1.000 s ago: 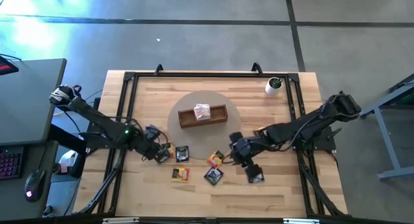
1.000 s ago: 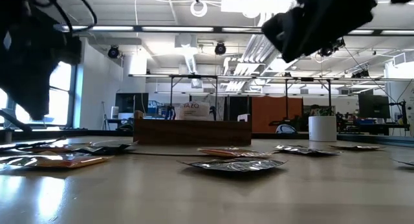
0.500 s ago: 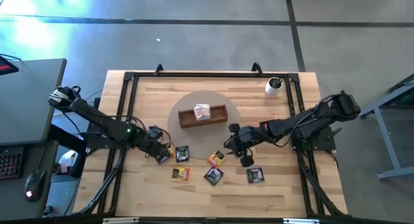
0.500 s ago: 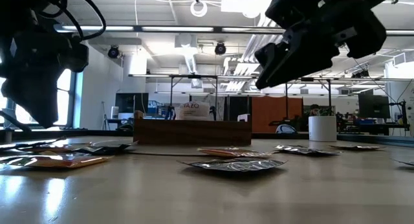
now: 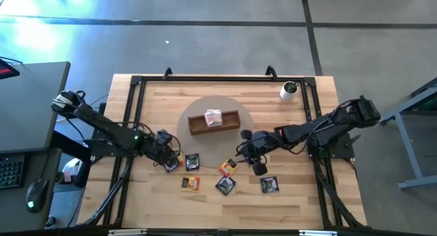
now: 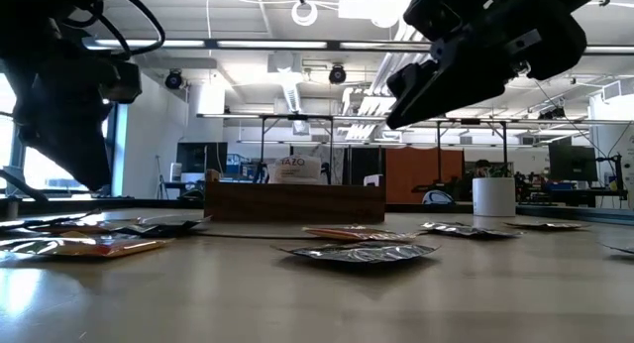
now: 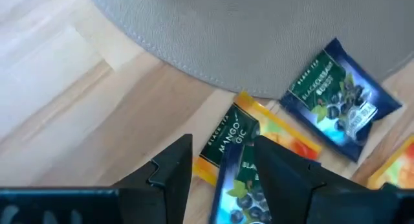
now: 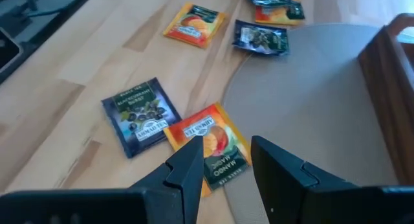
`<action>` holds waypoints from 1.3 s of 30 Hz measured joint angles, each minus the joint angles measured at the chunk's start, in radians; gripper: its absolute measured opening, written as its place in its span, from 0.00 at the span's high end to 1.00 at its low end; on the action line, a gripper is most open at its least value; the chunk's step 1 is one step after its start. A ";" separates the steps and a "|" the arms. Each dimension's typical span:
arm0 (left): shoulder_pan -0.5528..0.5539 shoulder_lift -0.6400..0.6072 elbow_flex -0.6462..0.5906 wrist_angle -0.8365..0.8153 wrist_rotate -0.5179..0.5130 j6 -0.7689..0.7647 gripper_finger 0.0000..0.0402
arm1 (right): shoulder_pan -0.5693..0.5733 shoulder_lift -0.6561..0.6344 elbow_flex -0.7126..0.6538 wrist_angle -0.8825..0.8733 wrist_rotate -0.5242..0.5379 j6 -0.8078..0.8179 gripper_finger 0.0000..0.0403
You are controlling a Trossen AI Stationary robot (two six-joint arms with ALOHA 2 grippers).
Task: Pick & Place Tea
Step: Put the purple tea bag into the left section of the wooden organizer
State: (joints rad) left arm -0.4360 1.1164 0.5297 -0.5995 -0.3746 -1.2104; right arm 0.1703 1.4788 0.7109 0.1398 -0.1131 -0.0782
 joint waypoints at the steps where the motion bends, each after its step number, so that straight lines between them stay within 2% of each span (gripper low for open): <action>1: -0.001 0.000 0.000 -0.001 0.000 0.016 0.59 | 0.000 0.000 0.000 0.000 -0.011 0.002 0.69; 9: -0.002 0.025 -0.039 0.064 0.015 0.056 0.59 | 0.000 0.000 0.000 0.003 -0.026 0.033 0.69; 14: -0.003 0.068 -0.079 0.170 0.104 0.065 0.59 | 0.000 0.000 0.000 0.003 -0.026 0.052 0.69; 25: -0.003 0.209 -0.072 0.210 0.079 0.107 0.60 | 0.000 0.000 0.000 0.004 -0.026 0.052 0.69; 29: -0.003 0.232 -0.071 0.215 0.068 0.101 0.68 | 0.000 0.000 0.000 0.004 -0.026 0.052 0.69; 36: -0.002 0.239 -0.052 0.198 0.046 0.092 0.97 | 0.000 0.000 0.000 0.004 -0.025 0.052 0.69; 39: -0.002 0.241 -0.018 0.177 0.037 0.079 0.97 | 0.000 0.000 0.000 0.004 -0.025 0.052 0.69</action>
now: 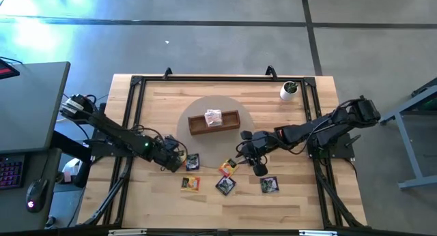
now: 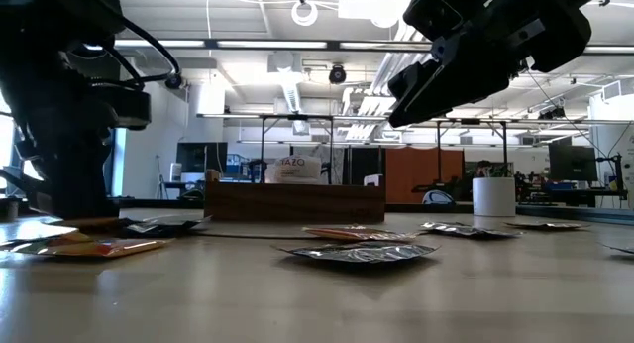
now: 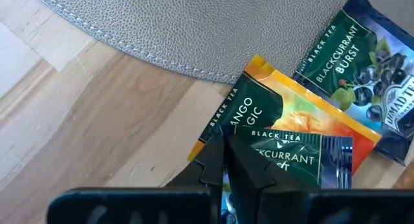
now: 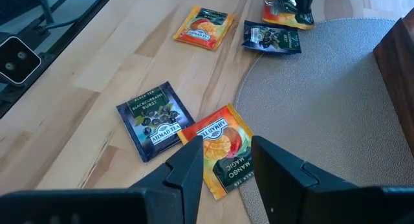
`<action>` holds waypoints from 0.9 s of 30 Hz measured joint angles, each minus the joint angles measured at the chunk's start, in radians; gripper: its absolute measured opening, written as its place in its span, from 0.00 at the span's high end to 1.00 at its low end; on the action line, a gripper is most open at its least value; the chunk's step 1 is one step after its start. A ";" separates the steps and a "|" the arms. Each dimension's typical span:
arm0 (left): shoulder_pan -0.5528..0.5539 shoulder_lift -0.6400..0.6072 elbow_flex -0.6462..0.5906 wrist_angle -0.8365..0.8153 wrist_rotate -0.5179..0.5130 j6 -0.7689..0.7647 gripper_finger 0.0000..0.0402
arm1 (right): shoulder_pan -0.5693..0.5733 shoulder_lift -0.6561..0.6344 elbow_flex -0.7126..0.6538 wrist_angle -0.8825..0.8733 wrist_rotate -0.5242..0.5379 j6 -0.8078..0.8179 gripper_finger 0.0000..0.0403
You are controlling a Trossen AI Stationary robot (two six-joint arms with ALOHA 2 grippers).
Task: Pick & Place Tea
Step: Put the purple tea bag into the left section of the wooden organizer
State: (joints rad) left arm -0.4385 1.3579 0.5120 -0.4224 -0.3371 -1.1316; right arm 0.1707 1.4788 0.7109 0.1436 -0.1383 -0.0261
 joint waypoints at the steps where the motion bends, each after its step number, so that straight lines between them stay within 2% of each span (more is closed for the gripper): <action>1: 0.000 0.001 0.015 -0.010 -0.002 -0.003 0.96 | 0.000 0.000 0.000 0.000 0.000 0.000 0.69; 6: 0.000 0.002 0.103 -0.041 -0.005 -0.011 0.99 | 0.000 0.000 0.000 0.000 0.000 0.000 0.69; 11: 0.000 0.001 0.186 -0.052 -0.139 -0.051 1.00 | 0.000 0.000 0.000 0.000 0.000 0.000 0.69; 14: 0.000 0.000 0.226 -0.051 -0.323 -0.078 1.00 | 0.000 0.000 0.000 0.000 0.000 0.000 0.69; 18: 0.009 0.000 0.254 -0.010 -0.670 -0.126 1.00 | 0.000 0.000 0.000 0.003 0.000 0.000 0.69; 20: 0.033 0.002 0.254 0.025 -0.780 -0.129 1.00 | 0.000 0.000 0.000 0.004 0.000 0.000 0.69; 22: 0.076 0.005 0.254 0.046 -0.807 -0.130 1.00 | 0.000 0.000 0.000 0.004 0.000 0.000 0.69; 27: 0.203 0.047 0.255 0.088 -0.784 -0.102 1.00 | 0.000 0.000 0.000 0.004 0.000 -0.005 0.69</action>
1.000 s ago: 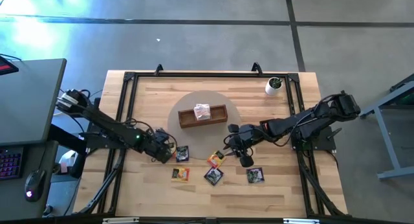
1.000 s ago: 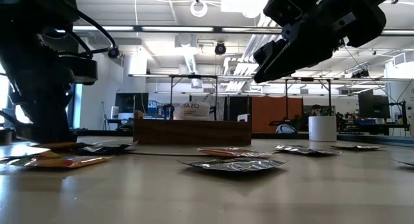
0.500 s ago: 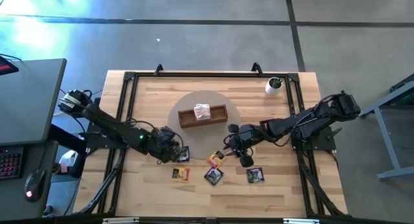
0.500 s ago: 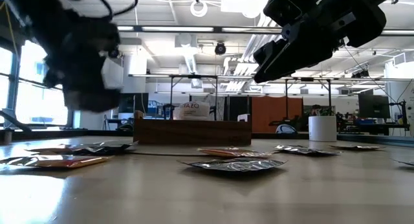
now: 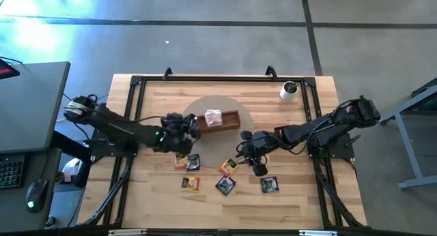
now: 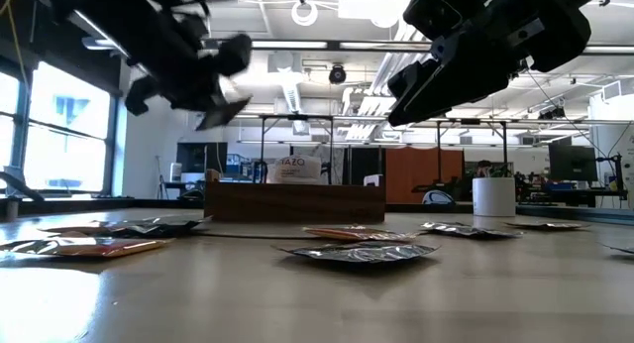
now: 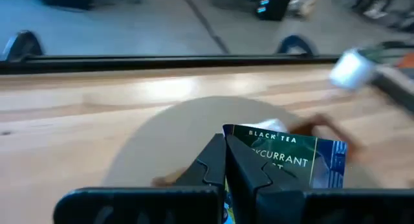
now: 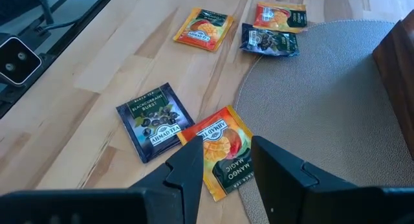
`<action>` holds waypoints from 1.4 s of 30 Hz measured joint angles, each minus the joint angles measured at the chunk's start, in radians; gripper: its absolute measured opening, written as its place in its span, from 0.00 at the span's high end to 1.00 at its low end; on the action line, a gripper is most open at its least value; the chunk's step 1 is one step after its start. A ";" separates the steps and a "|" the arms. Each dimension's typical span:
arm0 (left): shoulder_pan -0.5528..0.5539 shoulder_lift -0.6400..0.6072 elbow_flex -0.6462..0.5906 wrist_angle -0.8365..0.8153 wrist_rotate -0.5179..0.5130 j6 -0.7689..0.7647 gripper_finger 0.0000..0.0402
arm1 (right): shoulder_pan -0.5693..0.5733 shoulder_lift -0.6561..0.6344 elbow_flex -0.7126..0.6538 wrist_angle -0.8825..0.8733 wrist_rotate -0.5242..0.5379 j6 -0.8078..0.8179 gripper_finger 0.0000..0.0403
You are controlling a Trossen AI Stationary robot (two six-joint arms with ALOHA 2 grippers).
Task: Pick & Place Tea
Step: Put the purple tea bag into the left section of the wooden organizer
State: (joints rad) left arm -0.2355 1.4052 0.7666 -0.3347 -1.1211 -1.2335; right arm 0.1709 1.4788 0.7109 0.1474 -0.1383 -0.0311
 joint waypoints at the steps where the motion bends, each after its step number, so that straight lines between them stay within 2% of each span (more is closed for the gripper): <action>1: 0.020 0.019 0.000 0.009 0.007 0.003 1.00 | 0.000 0.000 0.000 0.000 0.000 0.000 0.69; 7: 0.125 0.148 0.000 0.096 0.041 0.006 1.00 | 0.000 0.000 0.000 0.000 0.000 -0.003 0.69; 14: 0.154 0.262 0.000 0.276 0.038 0.013 1.00 | 0.000 0.000 0.000 0.000 0.000 -0.017 0.69; 19: 0.150 0.267 0.001 0.371 0.032 0.075 1.00 | 0.000 0.000 0.000 0.000 0.000 -0.022 0.69; 24: 0.151 0.267 0.000 0.369 0.019 0.078 1.00 | 0.000 0.000 0.000 0.000 0.000 -0.022 0.69; 42: 0.151 0.267 0.000 0.359 0.096 0.085 1.00 | 0.000 0.000 0.000 0.000 0.000 -0.022 0.69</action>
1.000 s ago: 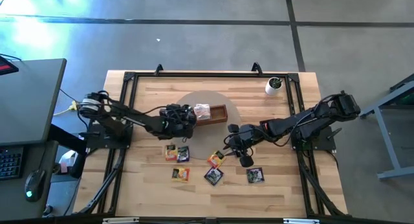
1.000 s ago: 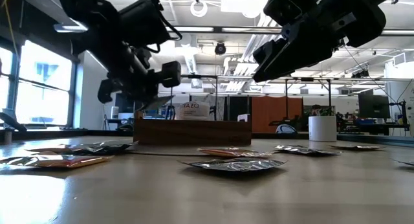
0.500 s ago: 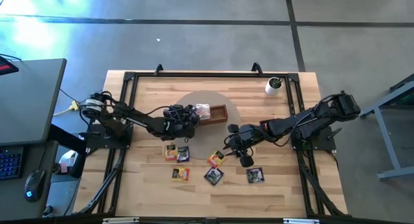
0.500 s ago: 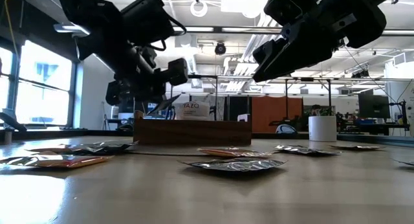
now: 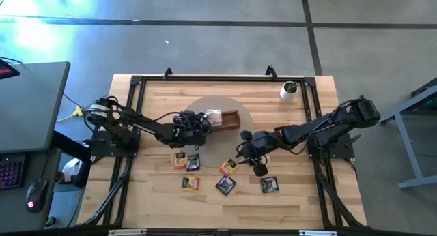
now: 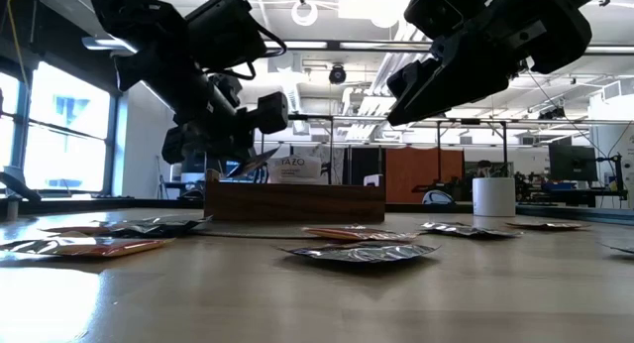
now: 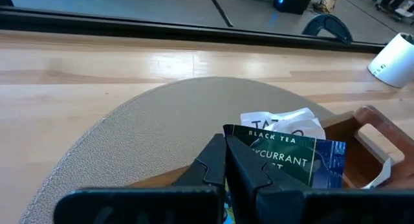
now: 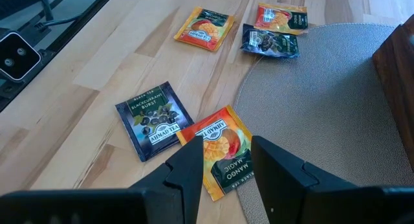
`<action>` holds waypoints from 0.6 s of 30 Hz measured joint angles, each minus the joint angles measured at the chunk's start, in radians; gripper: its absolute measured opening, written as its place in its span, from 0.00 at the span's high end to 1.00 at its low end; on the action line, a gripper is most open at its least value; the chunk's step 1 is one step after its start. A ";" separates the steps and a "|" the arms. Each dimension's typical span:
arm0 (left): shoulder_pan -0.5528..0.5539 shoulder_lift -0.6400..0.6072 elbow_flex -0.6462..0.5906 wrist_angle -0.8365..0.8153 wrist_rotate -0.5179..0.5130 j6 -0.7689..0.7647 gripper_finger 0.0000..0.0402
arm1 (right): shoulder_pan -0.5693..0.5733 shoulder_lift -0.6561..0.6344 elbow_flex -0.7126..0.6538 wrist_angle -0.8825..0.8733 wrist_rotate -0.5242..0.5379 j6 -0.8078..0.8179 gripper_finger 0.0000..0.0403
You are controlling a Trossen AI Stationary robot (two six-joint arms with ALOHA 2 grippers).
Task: Pick & Place Tea
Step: Put the purple tea bag into the left section of the wooden organizer
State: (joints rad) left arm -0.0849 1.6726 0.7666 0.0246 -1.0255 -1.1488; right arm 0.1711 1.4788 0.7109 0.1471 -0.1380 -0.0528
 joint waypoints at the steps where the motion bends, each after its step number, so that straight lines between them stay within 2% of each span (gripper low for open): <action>1: 0.000 0.000 0.000 0.000 0.008 0.000 1.00 | 0.000 0.000 0.000 0.000 0.000 0.000 0.69; 12: 0.062 0.000 0.000 -0.005 0.171 0.037 1.00 | 0.000 0.000 0.000 0.000 0.000 0.000 0.69; 18: 0.066 0.000 0.000 -0.005 0.183 0.047 1.00 | 0.000 0.000 0.000 0.000 0.000 0.000 0.69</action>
State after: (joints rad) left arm -0.0193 1.6722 0.7666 0.0196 -0.8424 -1.1022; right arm 0.1711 1.4788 0.7109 0.1471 -0.1383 -0.0525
